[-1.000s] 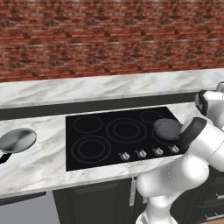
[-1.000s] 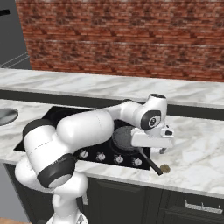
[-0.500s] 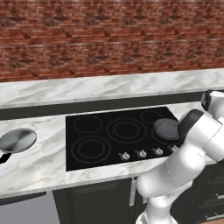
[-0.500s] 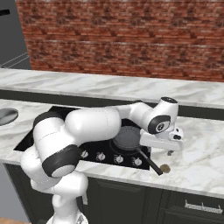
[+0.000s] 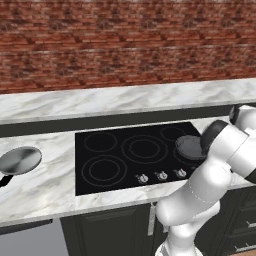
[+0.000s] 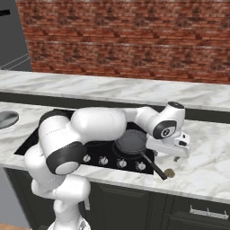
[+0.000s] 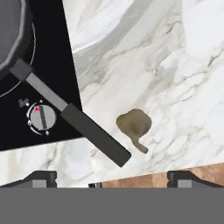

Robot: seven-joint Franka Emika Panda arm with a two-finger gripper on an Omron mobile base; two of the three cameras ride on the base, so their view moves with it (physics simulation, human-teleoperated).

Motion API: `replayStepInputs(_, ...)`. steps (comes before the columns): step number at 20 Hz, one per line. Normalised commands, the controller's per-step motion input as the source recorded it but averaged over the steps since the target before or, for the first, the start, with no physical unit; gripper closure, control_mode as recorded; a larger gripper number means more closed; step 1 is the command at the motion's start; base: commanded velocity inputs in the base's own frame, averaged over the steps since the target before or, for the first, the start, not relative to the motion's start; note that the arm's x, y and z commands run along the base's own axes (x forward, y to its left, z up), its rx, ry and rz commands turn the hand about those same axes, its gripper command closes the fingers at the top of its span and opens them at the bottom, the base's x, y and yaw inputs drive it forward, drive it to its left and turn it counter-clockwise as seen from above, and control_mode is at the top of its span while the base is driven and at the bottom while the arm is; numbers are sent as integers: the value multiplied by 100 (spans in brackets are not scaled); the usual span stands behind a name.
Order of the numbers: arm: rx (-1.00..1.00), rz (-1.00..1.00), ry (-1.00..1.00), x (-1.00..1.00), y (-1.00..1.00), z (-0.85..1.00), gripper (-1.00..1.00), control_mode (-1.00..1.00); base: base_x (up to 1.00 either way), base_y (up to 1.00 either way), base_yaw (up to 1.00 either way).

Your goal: Place both pans onto different burners. Then place the garlic and the shrimp on different pans.

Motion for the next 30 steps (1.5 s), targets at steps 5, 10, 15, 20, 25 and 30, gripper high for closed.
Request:
replayStepInputs(5, -8, -17, 0, 10, 0, -11, -100, -100, 0, 0, 0)
replayStepInputs(10, -4, -23, 0, 7, 0, -11, -100, -100, 0, 0, 0)
replayStepInputs(15, 0, -23, 0, 1, 0, -14, -100, -100, 0, 0, 0)
replayStepInputs(20, 0, -21, 0, 13, 0, -18, -100, -100, 0, 0, 0)
replayStepInputs(25, 0, -19, 0, 15, -9, -19, -100, -100, 0, 0, 0)
replayStepInputs(30, 0, -15, 0, 10, -27, -18, -100, -100, 0, 0, 0)
